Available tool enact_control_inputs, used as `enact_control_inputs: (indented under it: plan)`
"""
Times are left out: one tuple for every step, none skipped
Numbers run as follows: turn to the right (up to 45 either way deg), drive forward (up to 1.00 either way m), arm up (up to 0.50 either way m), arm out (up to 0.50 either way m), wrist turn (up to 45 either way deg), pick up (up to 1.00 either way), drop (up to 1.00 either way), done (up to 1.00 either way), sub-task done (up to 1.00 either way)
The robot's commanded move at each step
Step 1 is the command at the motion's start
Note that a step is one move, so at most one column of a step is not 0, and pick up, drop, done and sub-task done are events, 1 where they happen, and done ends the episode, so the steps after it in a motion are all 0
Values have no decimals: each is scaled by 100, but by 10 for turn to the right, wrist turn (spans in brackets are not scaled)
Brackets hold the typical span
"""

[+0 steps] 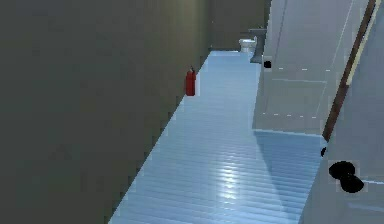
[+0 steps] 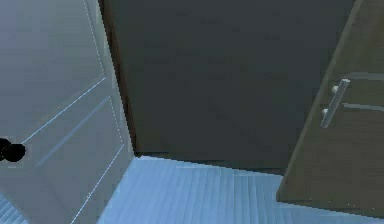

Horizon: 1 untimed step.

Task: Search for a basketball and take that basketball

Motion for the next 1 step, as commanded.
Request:
enact_control_inputs:
  plan:
    - [90,0,0,0,0,0,0,0,0]
